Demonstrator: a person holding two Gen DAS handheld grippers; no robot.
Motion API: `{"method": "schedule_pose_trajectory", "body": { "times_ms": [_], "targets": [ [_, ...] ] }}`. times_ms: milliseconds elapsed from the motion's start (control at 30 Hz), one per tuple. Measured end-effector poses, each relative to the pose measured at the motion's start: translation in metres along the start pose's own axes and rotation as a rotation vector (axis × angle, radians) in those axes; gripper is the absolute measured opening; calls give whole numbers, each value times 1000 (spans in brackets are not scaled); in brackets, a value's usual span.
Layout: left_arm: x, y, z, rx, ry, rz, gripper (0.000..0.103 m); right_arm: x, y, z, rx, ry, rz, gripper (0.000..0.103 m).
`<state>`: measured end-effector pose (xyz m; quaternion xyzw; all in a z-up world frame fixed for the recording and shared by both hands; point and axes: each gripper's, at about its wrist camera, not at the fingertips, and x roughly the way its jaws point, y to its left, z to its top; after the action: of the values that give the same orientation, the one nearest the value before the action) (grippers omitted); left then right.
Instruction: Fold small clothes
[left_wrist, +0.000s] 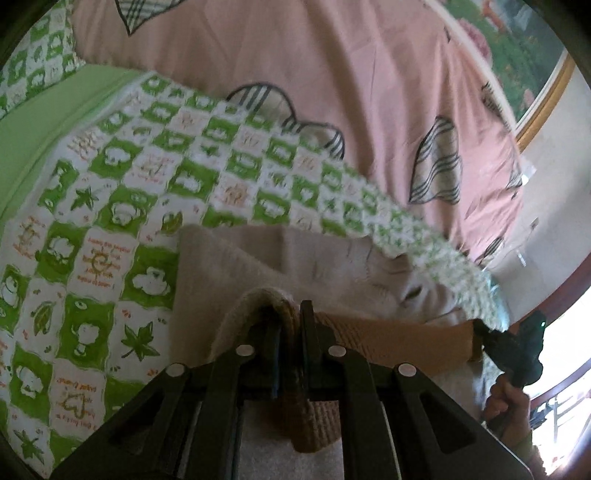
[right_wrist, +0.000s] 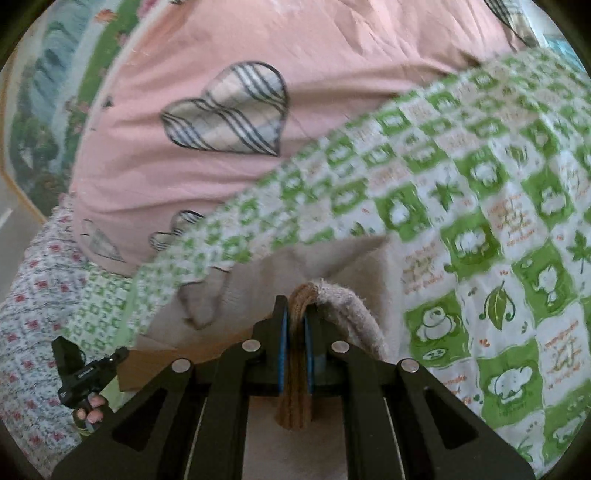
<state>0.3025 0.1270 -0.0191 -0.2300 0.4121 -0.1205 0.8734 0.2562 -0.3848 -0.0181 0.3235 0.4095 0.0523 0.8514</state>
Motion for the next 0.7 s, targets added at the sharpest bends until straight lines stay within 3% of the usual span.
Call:
{"method": "schedule_pose_trajectory", "body": {
  "times_ms": [100, 167, 233, 333, 433, 567, 700],
  "targets": [
    [-12, -4, -10, 19, 7, -14, 20, -11, -5, -4, 34, -13, -12, 22],
    [-31, -13, -25, 50, 0, -35, 29, -32, -1, -9, 12, -63, -33, 46],
    [-46, -30, -46, 91, 17, -49, 37, -53, 12, -19, -40, -104, -32, 53],
    [-41, -61, -84, 143, 94, -113, 46, -59, 45, -49, -192, -59, 39, 55],
    [-12, -90, -108, 223, 183, -108, 46, -25, 82, -83, -394, 137, 48, 56],
    [19, -95, -99, 238, 242, -54, 46, 16, 98, -98, -535, 287, -5, 56],
    [31, -83, -64, 242, 211, -2, 41, 29, 88, -69, -513, 254, -56, 56]
  ]
}}
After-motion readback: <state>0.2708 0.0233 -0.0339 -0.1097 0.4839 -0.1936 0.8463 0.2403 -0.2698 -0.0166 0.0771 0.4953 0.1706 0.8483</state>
